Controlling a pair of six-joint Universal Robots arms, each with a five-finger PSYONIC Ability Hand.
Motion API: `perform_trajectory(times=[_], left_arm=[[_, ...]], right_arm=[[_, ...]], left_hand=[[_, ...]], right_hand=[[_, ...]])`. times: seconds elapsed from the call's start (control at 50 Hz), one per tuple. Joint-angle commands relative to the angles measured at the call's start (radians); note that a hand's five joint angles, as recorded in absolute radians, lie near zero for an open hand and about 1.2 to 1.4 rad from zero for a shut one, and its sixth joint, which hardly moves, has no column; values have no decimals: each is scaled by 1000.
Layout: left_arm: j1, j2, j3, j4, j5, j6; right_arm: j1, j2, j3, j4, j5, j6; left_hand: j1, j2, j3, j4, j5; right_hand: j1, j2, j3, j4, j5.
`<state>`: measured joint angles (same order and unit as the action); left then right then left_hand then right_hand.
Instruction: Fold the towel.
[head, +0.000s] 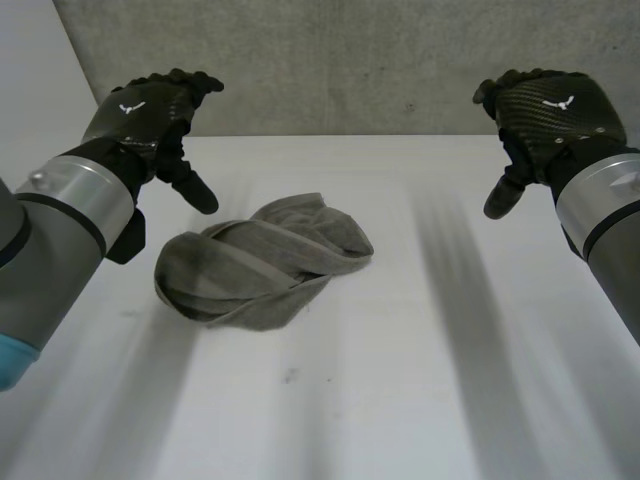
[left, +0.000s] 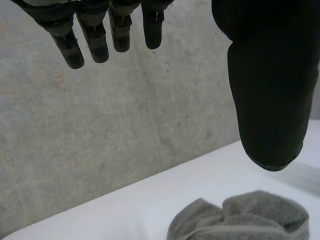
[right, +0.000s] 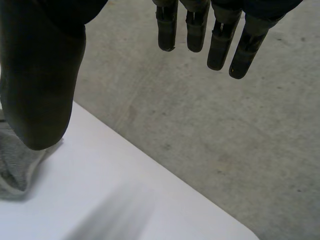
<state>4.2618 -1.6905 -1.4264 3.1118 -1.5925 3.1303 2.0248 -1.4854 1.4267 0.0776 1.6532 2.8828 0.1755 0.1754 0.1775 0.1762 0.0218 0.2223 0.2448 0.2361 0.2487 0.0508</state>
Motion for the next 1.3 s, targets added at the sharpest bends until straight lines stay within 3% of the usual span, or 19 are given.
perform_trajectory(times=[0.02,0.1,0.22,0.26,0.32,0.36,0.38,0.42,0.46,0.54,0.64,0.7,0.8,0.86,1.12,1.24,1.26,1.28,1.3], left_arm=[[7,-115,33,2,3,153],[24,-259,53,-5,0,330],[63,-362,46,2,3,409],[70,-409,49,21,5,406],[70,-423,46,34,5,405],[70,-431,28,65,3,405],[70,-431,27,65,3,405],[66,-416,-6,83,3,405],[55,-402,-22,90,2,405],[32,-357,-60,94,3,402],[-106,-319,-111,105,5,332],[-146,-316,-114,105,5,300],[-310,-334,-105,120,12,168],[-342,-351,-101,137,14,151],[-569,-468,-98,404,58,70],[-609,-494,-71,455,60,71],[-609,-497,-65,452,62,73],[-606,-497,-62,446,62,73],[-606,-497,-62,446,62,73]], right_arm=[[0,34,0,8,-91,-2],[0,56,1,8,-115,-4],[0,89,3,7,-124,-4],[0,120,3,2,-125,-5],[0,140,0,-1,-125,-7],[0,186,-15,-2,-124,-10],[0,186,-15,-2,-124,-10],[-2,243,-32,-5,-121,-14],[-2,267,-49,-7,-116,-25],[-9,304,-74,-5,-108,-48],[-15,309,-91,-5,-108,-71],[-17,307,-92,-4,-108,-71],[-52,295,-91,1,-108,-70],[-55,292,-91,1,-110,-68],[-66,277,-92,-1,-105,-70],[-78,270,-92,1,-105,-70],[-80,267,-92,2,-105,-70],[-81,264,-92,2,-105,-70],[-81,264,-92,2,-105,-70]], left_hand=[[15,15,12,14,-6],[38,38,36,37,17],[117,117,115,117,96],[357,357,355,356,336],[449,449,447,448,428],[843,843,841,843,822],[845,845,843,845,825],[1176,1176,1174,1175,1155],[1220,1220,1218,1220,1199],[1221,1221,1219,1220,1200],[1221,1221,1219,1220,1200],[1221,1221,1219,1220,1200],[1221,1221,1219,1220,1200],[1221,1221,1219,1220,1200],[1221,1221,1219,1220,1200],[1221,1221,1219,1220,1200],[872,872,870,872,852],[378,378,376,377,357],[373,373,371,372,352]], right_hand=[[-48,-70,-62,-74,-51],[-48,-70,-62,-74,-51],[-48,-70,-62,-74,-51],[-48,-70,-62,-74,-51],[-48,-70,-62,-74,-51],[-48,-70,-62,-74,-51],[-48,-70,-62,-74,-51],[-48,-70,-62,-74,-51],[-48,-70,-62,-74,-51],[-48,-70,-62,-74,-51],[-48,-70,-62,-74,-51],[-48,-70,-62,-74,-51],[-48,-70,-62,-74,-51],[-48,-70,-62,-74,-51],[-48,-70,-62,-74,-51],[-48,-70,-62,-74,-51],[-48,-70,-62,-74,-51],[-48,-70,-62,-74,-51],[-48,-70,-62,-74,-51]])
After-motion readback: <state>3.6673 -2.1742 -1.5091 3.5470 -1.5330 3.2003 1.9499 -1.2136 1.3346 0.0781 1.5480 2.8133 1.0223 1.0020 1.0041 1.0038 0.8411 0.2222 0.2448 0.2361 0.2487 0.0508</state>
